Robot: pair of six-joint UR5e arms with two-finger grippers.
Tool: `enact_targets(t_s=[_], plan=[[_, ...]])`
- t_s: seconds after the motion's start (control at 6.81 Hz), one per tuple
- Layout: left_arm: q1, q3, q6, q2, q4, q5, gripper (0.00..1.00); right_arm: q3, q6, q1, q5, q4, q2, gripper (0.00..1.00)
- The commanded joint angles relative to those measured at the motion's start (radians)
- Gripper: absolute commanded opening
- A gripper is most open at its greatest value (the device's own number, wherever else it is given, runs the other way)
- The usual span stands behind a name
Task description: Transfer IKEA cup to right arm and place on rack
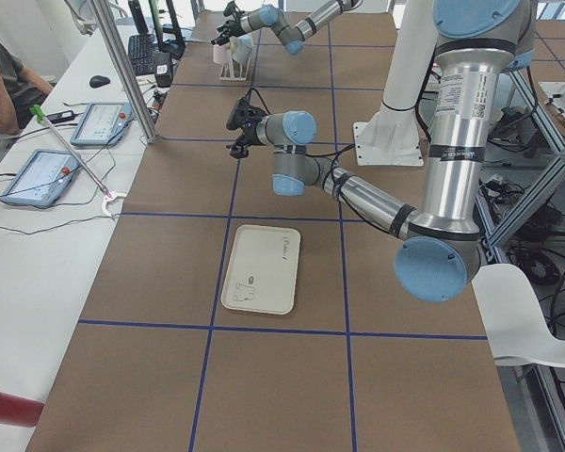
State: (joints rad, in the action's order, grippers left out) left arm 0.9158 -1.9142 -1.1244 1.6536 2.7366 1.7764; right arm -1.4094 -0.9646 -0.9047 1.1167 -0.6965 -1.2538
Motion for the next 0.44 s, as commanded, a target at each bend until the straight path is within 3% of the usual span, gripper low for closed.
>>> enact_targets(t_s=[0.0,0.15,0.29], plan=[[0.000,-0.008,0.002,0.000,0.000,0.006,0.99,-0.047,0.026,-0.005,0.006,-0.003,-0.001,1.00],[0.006,-0.014,0.012,0.000,-0.006,0.029,0.99,-0.098,0.055,-0.026,0.027,-0.015,-0.016,1.00],[0.032,-0.014,0.043,-0.005,-0.008,0.041,0.99,-0.135,0.087,-0.090,0.137,-0.020,-0.042,1.00]])
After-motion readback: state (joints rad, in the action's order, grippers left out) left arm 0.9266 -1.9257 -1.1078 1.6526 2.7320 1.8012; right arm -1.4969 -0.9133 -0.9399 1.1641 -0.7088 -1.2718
